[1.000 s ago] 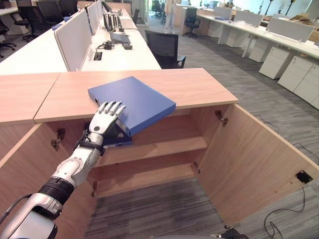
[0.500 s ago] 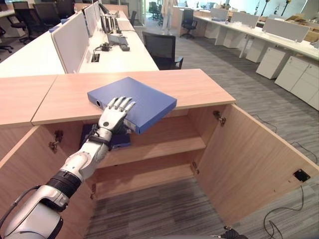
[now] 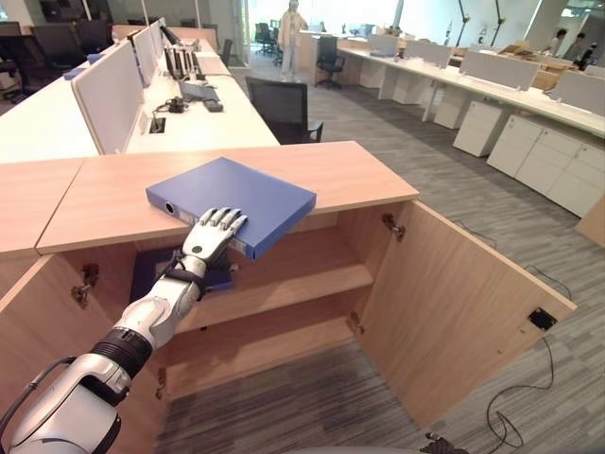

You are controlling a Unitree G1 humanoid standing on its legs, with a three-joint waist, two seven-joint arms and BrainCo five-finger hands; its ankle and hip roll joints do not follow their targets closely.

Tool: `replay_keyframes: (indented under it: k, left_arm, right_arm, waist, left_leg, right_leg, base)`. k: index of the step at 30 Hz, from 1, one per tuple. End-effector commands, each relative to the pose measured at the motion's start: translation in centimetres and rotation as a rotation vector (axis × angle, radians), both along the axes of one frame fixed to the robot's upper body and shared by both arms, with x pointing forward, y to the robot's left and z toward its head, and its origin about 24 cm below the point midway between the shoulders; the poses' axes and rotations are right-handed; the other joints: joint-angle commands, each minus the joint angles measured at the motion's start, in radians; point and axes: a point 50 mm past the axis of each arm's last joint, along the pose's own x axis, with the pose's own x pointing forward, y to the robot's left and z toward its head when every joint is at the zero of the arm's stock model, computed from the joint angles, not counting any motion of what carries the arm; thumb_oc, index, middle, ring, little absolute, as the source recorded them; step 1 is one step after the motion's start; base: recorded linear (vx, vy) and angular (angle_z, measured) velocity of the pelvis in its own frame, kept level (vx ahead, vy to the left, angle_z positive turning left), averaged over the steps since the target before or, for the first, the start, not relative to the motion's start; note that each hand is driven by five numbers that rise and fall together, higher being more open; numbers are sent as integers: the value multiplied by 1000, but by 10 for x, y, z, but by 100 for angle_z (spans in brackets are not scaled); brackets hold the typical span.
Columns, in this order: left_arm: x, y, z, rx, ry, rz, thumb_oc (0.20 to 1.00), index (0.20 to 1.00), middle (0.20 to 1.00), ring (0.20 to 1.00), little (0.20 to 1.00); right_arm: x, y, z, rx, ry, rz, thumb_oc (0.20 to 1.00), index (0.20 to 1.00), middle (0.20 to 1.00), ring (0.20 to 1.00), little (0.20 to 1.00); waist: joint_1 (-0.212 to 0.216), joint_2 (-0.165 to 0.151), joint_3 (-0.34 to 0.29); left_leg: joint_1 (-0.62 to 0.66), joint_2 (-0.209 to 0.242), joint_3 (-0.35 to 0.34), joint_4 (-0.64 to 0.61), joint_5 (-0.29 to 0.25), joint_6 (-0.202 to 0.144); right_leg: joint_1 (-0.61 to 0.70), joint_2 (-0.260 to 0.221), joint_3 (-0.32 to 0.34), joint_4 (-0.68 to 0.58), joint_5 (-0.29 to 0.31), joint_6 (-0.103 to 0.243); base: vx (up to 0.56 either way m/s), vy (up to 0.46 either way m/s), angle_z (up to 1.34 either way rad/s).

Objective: Put the empty folder in the office cabinet

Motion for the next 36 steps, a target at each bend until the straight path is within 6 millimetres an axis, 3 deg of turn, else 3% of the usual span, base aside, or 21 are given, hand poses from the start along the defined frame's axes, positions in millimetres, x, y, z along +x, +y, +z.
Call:
replay_keyframes:
  k: [1, 10, 11, 12, 22, 29, 36]
  left_arm:
    - [19, 9, 29, -6, -95, 59, 1000, 1000, 1000, 1000, 1000]
    - [24, 9, 24, -8, -85, 95, 1000, 1000, 1000, 1000, 1000]
    - [24, 7, 21, -7, -73, 97, 514, 514, 514, 514, 514]
    - [24, 5, 17, -9, -61, 97, 200, 200, 200, 200, 200]
    - [20, 8, -9, 12, 19, 152, 200, 200, 200, 200, 200]
    - [10, 26, -36, 85, 123, 236, 200, 200, 200, 200, 200]
    - [13, 26, -35, 66, 102, 259, 200, 200, 200, 200, 200]
  right_arm:
    - [5, -20, 5, -71, 29, 38, 1000, 1000, 1000, 1000, 1000]
    - [-4, -23, 4, -77, 47, 21, 1000, 1000, 1000, 1000, 1000]
    - [-6, -24, 4, -80, 49, 14, 1000, 1000, 1000, 1000, 1000]
    - [-7, -24, 4, -80, 49, 10, 1000, 1000, 1000, 1000, 1000]
    - [-14, -26, 3, -91, 58, -19, 1000, 1000, 1000, 1000, 1000]
    - [-19, -25, 2, -88, 68, -30, 1000, 1000, 1000, 1000, 1000]
    - [-25, -24, 1, -91, 80, -28, 1000, 1000, 1000, 1000, 1000]
  waist:
    - [-3, 37, 20]
    - [-17, 35, 22]
    - [-19, 33, 24]
    - [-21, 32, 25]
    - [-26, 18, 36]
    - [-33, 14, 35]
    - [-33, 8, 38]
  left_leg:
    - [87, 7, -113, 12, -166, 47]
    - [116, 11, -101, 14, -167, 43]
    - [120, 12, -99, 14, -168, 43]
    - [121, 13, -99, 14, -169, 43]
    - [132, 16, -97, 15, -172, 41]
    - [158, 14, -88, 15, -179, 40]
    - [171, 13, -87, 13, -183, 39]
  right_leg:
    - [70, 14, -30, 17, -95, 56]
    - [92, 22, -19, 17, -107, 52]
    - [95, 24, -16, 17, -108, 52]
    - [96, 24, -15, 17, -109, 52]
    - [107, 28, -15, 17, -116, 49]
    - [129, 32, -11, 18, -124, 47]
    - [142, 35, -11, 15, -127, 47]
  base:
    - [49, 7, -12]
    - [33, -1, -6]
    - [37, -8, -3]
    - [34, -9, -3]
    - [7, -3, -1]
    - [34, 3, -2]
    - [27, 2, -2]
